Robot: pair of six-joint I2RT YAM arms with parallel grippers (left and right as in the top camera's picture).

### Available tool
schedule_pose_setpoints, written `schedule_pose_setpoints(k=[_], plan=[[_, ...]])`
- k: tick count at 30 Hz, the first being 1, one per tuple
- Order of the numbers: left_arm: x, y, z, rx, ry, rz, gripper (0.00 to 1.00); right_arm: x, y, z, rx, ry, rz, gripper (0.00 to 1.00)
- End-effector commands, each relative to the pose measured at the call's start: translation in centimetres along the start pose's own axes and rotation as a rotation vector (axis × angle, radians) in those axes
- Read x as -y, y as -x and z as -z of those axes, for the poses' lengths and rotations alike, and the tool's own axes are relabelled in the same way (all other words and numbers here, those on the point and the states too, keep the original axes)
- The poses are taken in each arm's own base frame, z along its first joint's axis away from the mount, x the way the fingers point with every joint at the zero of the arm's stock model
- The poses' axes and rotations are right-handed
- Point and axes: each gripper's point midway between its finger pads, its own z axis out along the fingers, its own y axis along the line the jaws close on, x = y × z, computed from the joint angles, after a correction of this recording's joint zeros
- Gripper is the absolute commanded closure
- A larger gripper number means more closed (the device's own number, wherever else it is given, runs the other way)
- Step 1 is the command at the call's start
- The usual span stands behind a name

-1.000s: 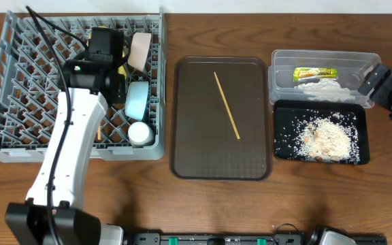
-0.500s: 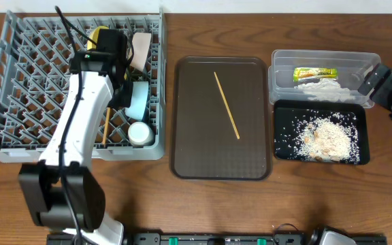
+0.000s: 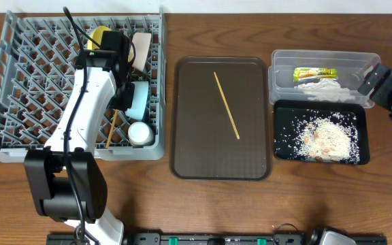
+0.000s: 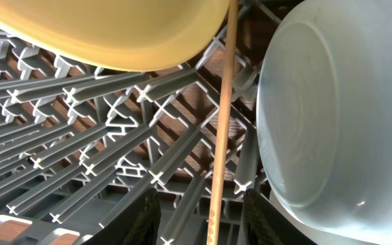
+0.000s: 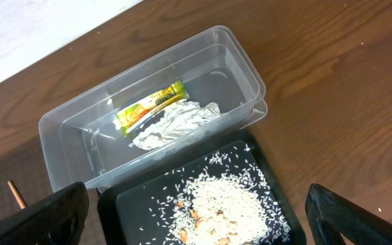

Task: Sort waste into correct bins and load items into the dishwasher
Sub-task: 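Insert the chopstick upright into the rack beside the bowls, then release the chopstick and move the left gripper to the second chopstick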

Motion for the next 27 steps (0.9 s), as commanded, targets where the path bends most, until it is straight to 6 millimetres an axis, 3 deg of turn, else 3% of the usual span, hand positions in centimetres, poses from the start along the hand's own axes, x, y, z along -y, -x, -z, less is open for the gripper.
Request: schedule_pose_setpoints(k=[1,7,13,19,22,24,27], plan=[[0.1,-0.3,-0.3,-0.014,-0.006,0.035,0.6,0.0,0.5,0.5,0.018,0.0,-0.011,0.01],[0.3,0.3,0.5,0.007,-0.017,0.076,0.6,0.0,0.5,0.5,0.018,-0.001,-0.011,0.01],[3.0,2.9,5.9,0.15,-0.149,0.05,0.54,0.0,0.5,0.5,0.018,-0.001,-0.011,0.01],[8.1,5.7,11.1,0.328,-0.365,0.057,0.54,0.0,0.5,0.5,0.018,-0.001,-0.011,0.01],[11.9,6.8,13.0,0.376,-0.474,0.082,0.54,0.0,0.5,0.5,0.018,-0.001,-0.011,0.01],[15.7,7.4,13.8,0.401,-0.519,0.07,0.54,0.0,0.5,0.5,0.018,0.0,-0.011,0.01],[19.2,7.5,12.6,0.362,-0.514,0.147,0.54,0.0,0.5,0.5,0.018,-0.001,-0.011,0.01]])
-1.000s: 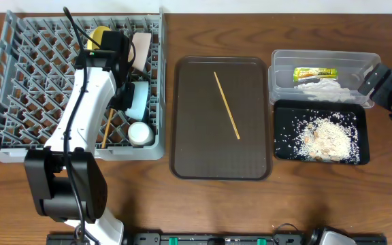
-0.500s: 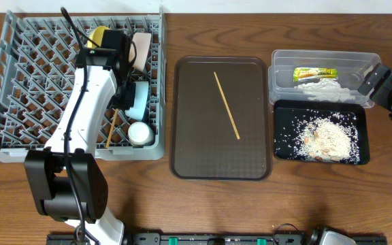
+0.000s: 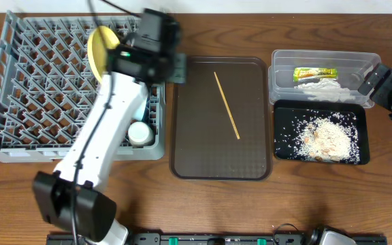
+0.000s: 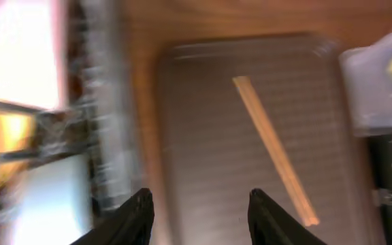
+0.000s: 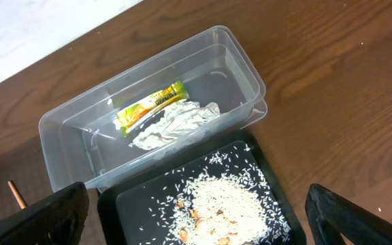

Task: Sort waste into correct bins and load items into the dishwasher
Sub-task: 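Release the chopstick and move the left gripper to the second chopstick, then grasp the second wooden chopstick with the left gripper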

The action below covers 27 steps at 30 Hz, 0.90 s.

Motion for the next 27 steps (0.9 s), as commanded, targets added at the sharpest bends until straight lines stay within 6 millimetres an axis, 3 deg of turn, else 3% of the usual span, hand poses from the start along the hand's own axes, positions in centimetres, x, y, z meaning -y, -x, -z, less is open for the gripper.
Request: schedule_pose_setpoints(k=[1,6,10,16,27], plan=[[4.1,-2.0,-3.7,-0.07,-0.004,0.146,0.54,0.0,0.5,0.5,0.018,-0.001,-0.011,0.01],[7.2,-6.0,-9.0,-0.187,0.039,0.177,0.54,0.0,0.5,0.5,0.018,-0.001,-0.011,0.01],[7.9,-7.8,-11.7,-0.235,0.061,0.214,0.54,0.0,0.5,0.5,0.018,-0.001,-0.011,0.01],[7.8,-9.1,-13.9,-0.271,0.093,0.286,0.55,0.0,0.5,0.5,0.018,-0.001,-0.011,0.01],[10.4,-12.3,-17.0,-0.317,0.101,0.261,0.55,0.0,0.5,0.5,0.018,-0.001,-0.011,0.01]])
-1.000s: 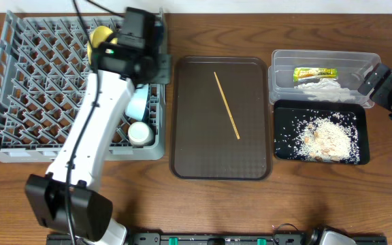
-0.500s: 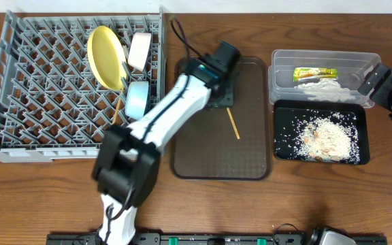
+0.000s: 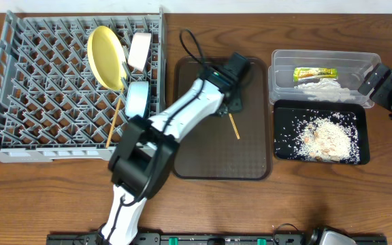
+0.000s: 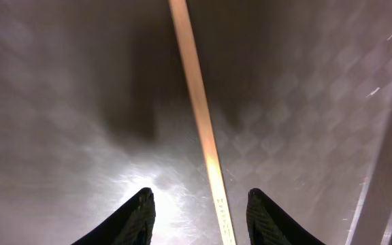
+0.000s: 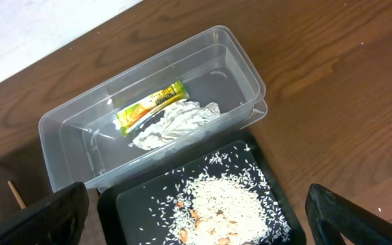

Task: Sort waste into correct bins and load items into the dishwasher
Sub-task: 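Grasp the second wooden chopstick with the left gripper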

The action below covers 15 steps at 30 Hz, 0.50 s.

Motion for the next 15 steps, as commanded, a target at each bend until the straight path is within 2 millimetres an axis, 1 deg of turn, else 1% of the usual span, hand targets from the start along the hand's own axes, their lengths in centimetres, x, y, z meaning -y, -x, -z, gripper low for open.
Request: schedule_pose_setpoints(k=[1,11,12,15], plan=[[0.1,-0.5,-0.9,-0.005,0.022,0.022,0.55,0.0,0.5,0.5,0.018,-0.001,-0.011,0.01],[0.1,-1.4,-2.2,-0.029,0.041,0.025,0.56,0.0,0.5,0.5,0.018,-0.001,-0.011,0.01],[0.1,-1.5,-2.3,-0.031,0.043,0.025,0.59,0.0,0.5,0.5,0.018,-0.001,-0.011,0.01],[-0.1,-1.6,-2.8,-0.039,0.051,0.024,0.6,0.0,0.4,0.5,0.017,-0.001,-0.011,0.01]])
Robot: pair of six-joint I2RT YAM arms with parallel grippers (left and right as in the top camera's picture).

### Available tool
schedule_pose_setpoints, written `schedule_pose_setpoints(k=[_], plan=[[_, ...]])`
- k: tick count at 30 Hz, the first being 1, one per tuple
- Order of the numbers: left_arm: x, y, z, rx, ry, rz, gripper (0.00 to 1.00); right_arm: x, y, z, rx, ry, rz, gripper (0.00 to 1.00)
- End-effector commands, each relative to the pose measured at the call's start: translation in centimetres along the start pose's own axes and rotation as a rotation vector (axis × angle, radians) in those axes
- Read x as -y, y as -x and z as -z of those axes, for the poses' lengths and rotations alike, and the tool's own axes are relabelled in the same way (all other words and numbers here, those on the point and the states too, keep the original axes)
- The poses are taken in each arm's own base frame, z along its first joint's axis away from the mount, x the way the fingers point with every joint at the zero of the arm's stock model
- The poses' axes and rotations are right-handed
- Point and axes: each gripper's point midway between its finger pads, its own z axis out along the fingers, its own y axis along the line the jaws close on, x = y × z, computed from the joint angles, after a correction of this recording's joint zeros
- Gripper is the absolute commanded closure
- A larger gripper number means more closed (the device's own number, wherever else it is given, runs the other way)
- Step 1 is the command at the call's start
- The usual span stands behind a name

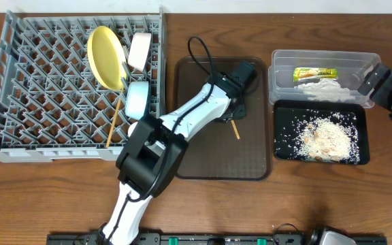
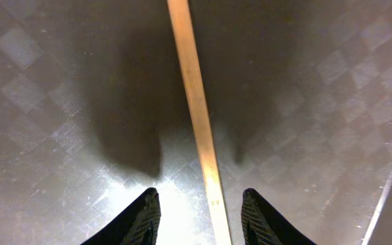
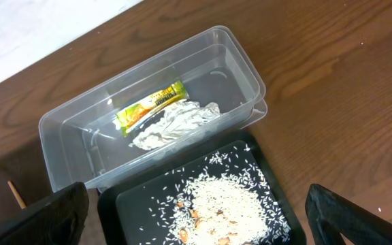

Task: Sort waste into correct bins and load items into the dishwasher
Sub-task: 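Grasp the second wooden chopstick with the left gripper, then carry the second chopstick to the rack and insert it upright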

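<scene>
A wooden chopstick [image 2: 197,116] lies flat on the brown tray [image 1: 203,150]; its near end [image 1: 235,130] shows past the arm in the overhead view. My left gripper [image 2: 199,216] hangs low over it, open, one dark fingertip [image 2: 147,212] on each side of the stick. The grey dish rack [image 1: 19,82] at the left holds a yellow plate [image 1: 106,47], a white cup [image 1: 139,49], a pale blue bowl [image 1: 137,97] and another chopstick [image 1: 114,122]. My right gripper [image 3: 196,218] stays open at the far right, above the bins.
A clear bin [image 1: 318,52] at the back right holds a green wrapper [image 1: 314,73] and crumpled foil [image 1: 322,86]. In front of it, a black tray [image 1: 281,133] carries spilled rice [image 1: 325,138]. Brown wooden table all round.
My left gripper has come a little lower and nearer over the chopstick on the brown tray, still open. The chopstick has not moved. The right arm is unchanged.
My left gripper was open inside the rack, over the chopstick lying there by the blue bowl. Then it was at the rack's right edge, facing the tray. Then it was over the tray's chopstick, and now it straddles that stick.
</scene>
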Motion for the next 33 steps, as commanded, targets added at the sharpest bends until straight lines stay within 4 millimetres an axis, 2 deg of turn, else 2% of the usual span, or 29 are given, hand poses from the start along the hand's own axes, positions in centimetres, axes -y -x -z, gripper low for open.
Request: schedule_pose_setpoints(k=[1,12,16,19,21,33], plan=[[-0.4,-0.2,-1.3,-0.008,0.03,0.002,0.6,0.0,0.4,0.5,0.017,-0.001,-0.011,0.01],[-0.2,-0.6,-1.8,0.019,0.065,-0.026,0.61,0.1,0.4,0.5,0.016,-0.001,-0.011,0.01],[-0.2,-0.6,-1.7,0.028,0.074,-0.03,0.71,0.1,0.4,0.5,0.016,-0.001,-0.011,0.01],[-0.4,-0.5,-1.7,0.034,0.085,-0.031,0.89,0.1,0.4,0.5,0.016,-0.001,-0.011,0.01],[-0.4,-0.5,-1.7,0.035,0.086,-0.034,0.92,0.0,0.4,0.5,0.016,-0.001,-0.011,0.01],[-2.4,0.4,-1.5,0.068,0.162,-0.026,0.92,0.1,0.4,0.5,0.016,-0.001,-0.011,0.01]])
